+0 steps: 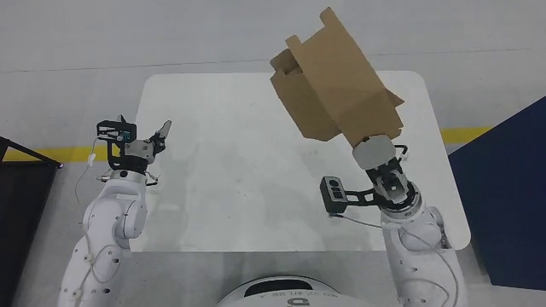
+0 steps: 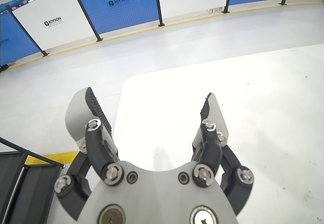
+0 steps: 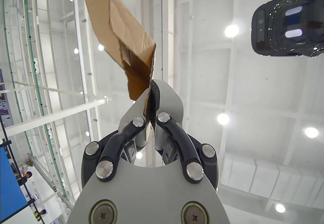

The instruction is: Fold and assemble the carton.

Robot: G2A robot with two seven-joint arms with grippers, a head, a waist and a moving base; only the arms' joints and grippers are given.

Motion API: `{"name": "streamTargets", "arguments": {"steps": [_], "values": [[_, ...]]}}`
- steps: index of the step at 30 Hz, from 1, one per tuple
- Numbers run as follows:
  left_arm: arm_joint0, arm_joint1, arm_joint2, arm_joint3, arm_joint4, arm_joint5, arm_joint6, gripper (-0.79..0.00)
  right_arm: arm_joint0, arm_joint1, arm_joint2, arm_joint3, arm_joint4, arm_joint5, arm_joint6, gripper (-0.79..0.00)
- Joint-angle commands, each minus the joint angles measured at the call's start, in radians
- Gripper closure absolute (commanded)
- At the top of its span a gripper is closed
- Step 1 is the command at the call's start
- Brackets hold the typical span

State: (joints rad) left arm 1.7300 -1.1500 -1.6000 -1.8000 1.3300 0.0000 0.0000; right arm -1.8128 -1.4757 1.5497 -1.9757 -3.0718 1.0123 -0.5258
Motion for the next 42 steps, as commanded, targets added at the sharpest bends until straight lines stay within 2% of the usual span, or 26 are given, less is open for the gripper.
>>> {"name": "streamTargets", "arguments": {"steps": [1,3,5,6,9,14,18,22,24,25,34,37,38,40,42], "values": [[0.000,0.000,0.000,0.000,0.000,0.000,0.000,-0.785,-0.016,-0.031,-0.031,0.045,0.000,0.000,0.048,0.000],[0.000,0.000,0.000,0.000,0.000,0.000,0.000,-0.785,-0.022,-0.060,-0.102,0.123,0.000,-0.025,0.148,0.000],[0.000,0.000,0.000,0.000,0.000,0.000,0.000,-0.785,0.004,-0.079,-0.206,0.149,0.027,-0.151,0.248,0.000],[0.000,0.000,0.000,0.000,0.000,0.000,0.000,-0.785,0.012,-0.083,-0.253,0.151,0.088,-0.203,0.256,0.000],[0.000,0.000,0.000,0.000,0.000,0.000,0.000,-0.785,0.013,-0.076,-0.312,0.119,0.342,-0.352,0.169,0.000],[0.000,0.000,0.000,0.000,0.000,0.000,0.000,-0.785,0.003,-0.057,-0.289,0.073,0.734,-0.606,0.018,0.000],[0.000,0.000,0.000,0.000,0.000,0.000,0.000,-0.785,-0.006,-0.047,-0.267,0.054,1.025,-0.842,-0.025,0.000],[0.000,0.000,0.000,0.000,0.000,0.000,0.000,-0.785,-0.014,-0.036,-0.241,0.037,1.247,-1.079,-0.016,0.000],[0.000,0.000,0.000,0.000,0.000,0.000,0.000,-0.785,-0.016,-0.028,-0.220,0.025,1.244,-1.126,-0.012,0.000],[0.000,0.000,0.000,0.000,0.000,0.000,0.000,-0.785,-0.016,-0.023,-0.208,0.012,1.171,-1.104,-0.039,0.000],[0.000,0.000,0.000,0.000,0.000,0.000,0.000,-0.785,-0.018,-0.024,-0.216,0.023,1.188,-1.122,-0.031,0.000],[0.000,0.000,0.000,0.000,0.000,0.000,0.000,-0.785,-0.003,-0.021,-0.219,0.075,1.416,-1.312,0.054,0.000],[0.000,0.000,0.000,0.000,0.000,0.000,0.000,-0.785,0.003,-0.018,-0.207,0.085,1.488,-1.383,0.102,0.000],[0.000,0.000,0.000,0.000,0.000,0.000,0.000,-0.785,0.000,-0.010,-0.192,0.095,1.692,-1.588,0.213,0.000],[0.000,0.000,0.000,0.000,0.000,0.000,0.000,-0.785,0.002,0.001,-0.157,0.109,1.875,-1.733,0.335,0.000]]}}
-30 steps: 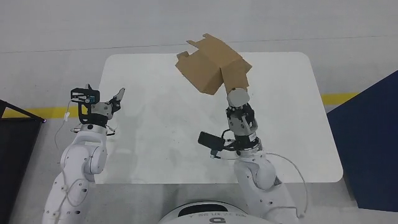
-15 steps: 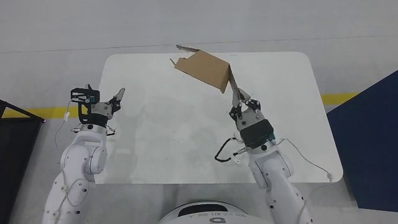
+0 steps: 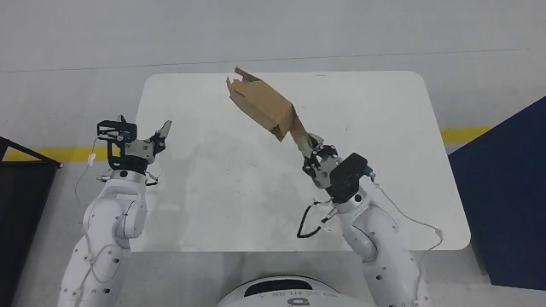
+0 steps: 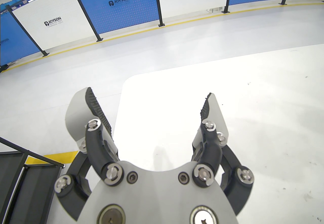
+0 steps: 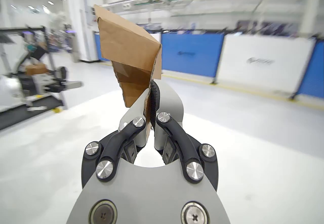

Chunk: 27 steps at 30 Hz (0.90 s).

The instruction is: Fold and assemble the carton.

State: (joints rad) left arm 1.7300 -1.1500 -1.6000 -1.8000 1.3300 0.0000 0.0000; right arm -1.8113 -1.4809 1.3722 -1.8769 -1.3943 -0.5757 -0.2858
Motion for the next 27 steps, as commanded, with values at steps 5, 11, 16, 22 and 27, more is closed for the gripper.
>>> {"name": "streamTargets", "arguments": {"steps": [5,11,16,22,27], "values": [[0.000,0.000,0.000,0.000,0.000,0.000,0.000,-0.785,0.042,0.035,0.060,0.062,0.651,-0.345,0.358,0.000],[0.000,0.000,0.000,0.000,0.000,0.000,0.000,-0.785,0.070,0.068,0.110,0.044,0.935,-0.388,0.518,0.000],[0.000,0.000,0.000,0.000,0.000,0.000,0.000,-0.785,0.076,0.088,0.093,0.051,1.104,-0.433,0.592,0.000],[0.000,0.000,0.000,0.000,0.000,0.000,0.000,-0.785,0.098,0.118,0.064,0.080,1.365,-0.437,0.701,0.000],[0.000,0.000,0.000,0.000,0.000,0.000,0.000,-0.785,0.104,0.144,0.104,0.093,1.503,-0.437,0.790,0.000]]}}
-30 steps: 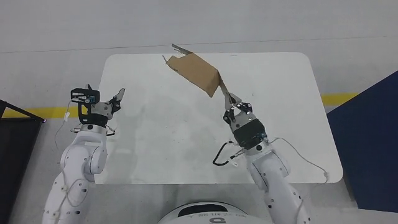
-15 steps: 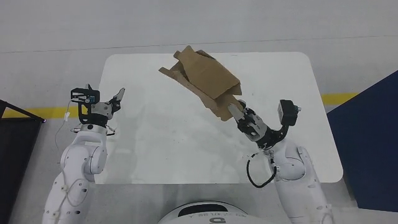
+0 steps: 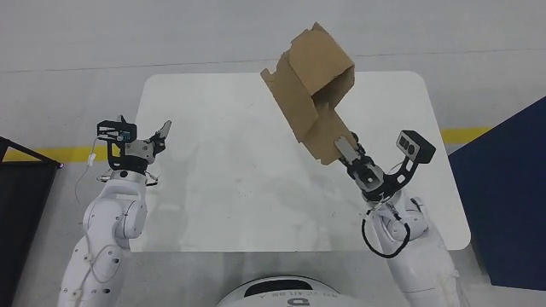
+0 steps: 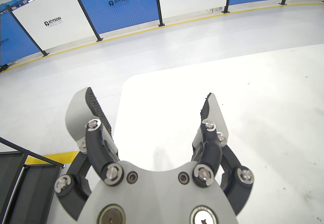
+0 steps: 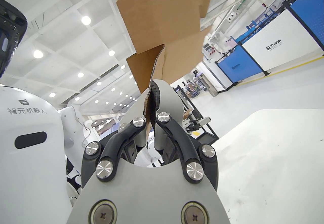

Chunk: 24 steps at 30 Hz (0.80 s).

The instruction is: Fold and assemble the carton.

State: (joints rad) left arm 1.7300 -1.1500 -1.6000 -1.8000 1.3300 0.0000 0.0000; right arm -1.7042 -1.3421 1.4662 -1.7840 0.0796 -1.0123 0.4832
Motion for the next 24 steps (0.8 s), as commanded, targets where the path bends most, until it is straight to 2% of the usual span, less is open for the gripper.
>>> {"name": "streamTargets", "arguments": {"steps": [1,10,12,14,17,19,24], "values": [[0.000,0.000,0.000,0.000,0.000,0.000,0.000,-0.785,-0.003,0.007,0.012,-0.001,0.036,0.000,0.028,0.000],[0.000,0.000,0.000,0.000,0.000,0.000,0.000,-0.785,-0.003,0.007,0.012,-0.001,0.036,0.000,0.028,0.000],[0.005,-0.002,0.024,-0.011,-0.015,-0.037,-0.004,-0.785,-0.003,0.007,0.011,-0.001,0.038,0.006,0.024,0.000],[0.001,-0.004,0.063,-0.023,-0.055,-0.109,-0.028,-0.785,0.004,0.008,-0.017,0.000,0.054,0.035,0.032,0.000],[-0.031,-0.007,0.107,-0.012,-0.238,-0.281,-0.097,-0.785,0.032,0.012,-0.061,0.029,0.094,0.043,0.070,0.000],[-0.068,-0.007,0.124,0.012,-0.412,-0.419,-0.160,-0.785,0.056,0.015,-0.091,0.057,0.127,0.049,0.103,0.000],[-0.154,-0.002,0.156,0.094,-0.839,-0.669,-0.354,-0.785,0.104,0.021,-0.141,0.111,0.209,0.049,0.149,0.000]]}}
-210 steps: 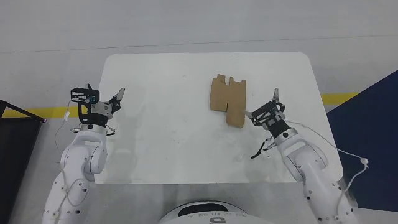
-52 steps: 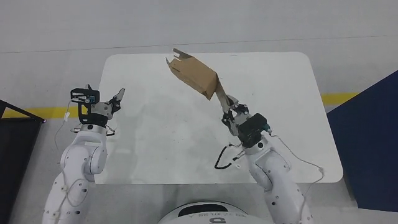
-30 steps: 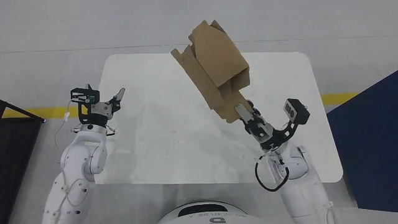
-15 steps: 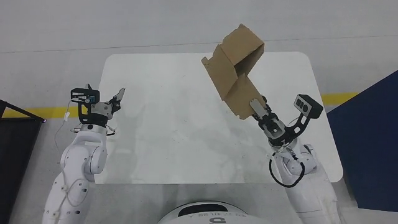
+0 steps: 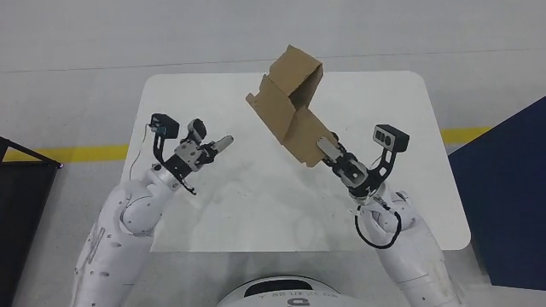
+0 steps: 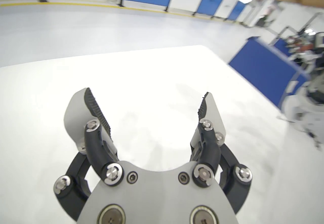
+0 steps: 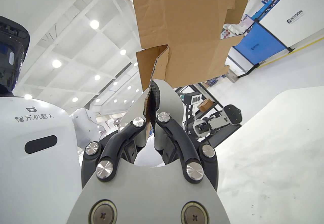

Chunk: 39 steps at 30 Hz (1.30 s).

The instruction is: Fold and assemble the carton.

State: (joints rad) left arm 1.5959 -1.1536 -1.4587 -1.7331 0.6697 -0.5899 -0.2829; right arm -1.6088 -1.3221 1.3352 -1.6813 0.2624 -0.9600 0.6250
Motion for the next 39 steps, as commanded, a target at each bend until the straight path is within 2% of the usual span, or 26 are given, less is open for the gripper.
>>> {"name": "streamTargets", "arguments": {"steps": [1,3,6,7,8,10,15,16,18,20,26,28,32,39], "values": [[-0.038,0.004,0.025,0.052,-0.277,-0.112,-0.129,-0.785,0.016,0.002,-0.020,0.014,0.053,-0.005,0.016,0.000],[-0.077,0.010,0.048,0.097,-0.452,-0.135,-0.253,-0.785,0.028,0.007,-0.023,0.028,0.088,-0.010,0.036,0.000],[-0.139,0.018,0.119,0.166,-0.803,-0.164,-0.508,-0.785,0.038,0.013,-0.030,0.037,0.152,-0.014,0.065,0.000],[-0.167,0.023,0.121,0.188,-0.841,-0.176,-0.580,-0.785,0.038,0.015,-0.032,0.037,0.180,-0.016,0.073,0.000],[-0.189,0.028,0.093,0.208,-0.786,-0.191,-0.582,-0.785,0.039,0.017,-0.036,0.037,0.208,-0.016,0.085,0.000],[-0.190,0.029,0.067,0.175,-0.618,-0.222,-0.512,-0.785,0.041,0.022,-0.035,0.040,0.247,-0.016,0.111,0.000],[-0.190,0.029,0.067,0.175,-0.618,-0.222,-0.512,-0.785,0.042,0.028,-0.027,0.045,0.258,-0.012,0.131,0.000],[-0.174,0.020,0.094,0.151,-0.805,-0.199,-0.447,-0.785,0.042,0.028,-0.027,0.045,0.258,-0.012,0.131,0.000],[-0.179,0.020,0.134,0.150,-1.060,-0.112,-0.527,-0.785,0.042,0.028,-0.027,0.045,0.258,-0.012,0.131,0.000],[-0.205,0.021,0.149,0.187,-1.279,-0.008,-0.620,-0.785,0.042,0.027,-0.028,0.043,0.255,0.000,0.122,0.000],[-0.277,-0.004,0.216,0.297,-1.792,0.192,-0.822,-0.785,0.047,0.025,-0.050,0.043,0.191,0.037,0.067,0.000],[-0.303,-0.015,0.230,0.336,-1.914,0.235,-0.868,-0.785,0.052,0.024,-0.057,0.049,0.173,0.039,0.051,0.000],[-0.353,-0.033,0.251,0.396,-2.017,0.263,-0.948,-0.785,0.058,0.022,-0.070,0.057,0.155,0.043,0.022,0.000],[-0.398,-0.049,0.292,0.407,-1.876,0.202,-0.928,-0.785,0.070,0.022,-0.092,0.070,0.132,0.046,0.000,0.000]]}}
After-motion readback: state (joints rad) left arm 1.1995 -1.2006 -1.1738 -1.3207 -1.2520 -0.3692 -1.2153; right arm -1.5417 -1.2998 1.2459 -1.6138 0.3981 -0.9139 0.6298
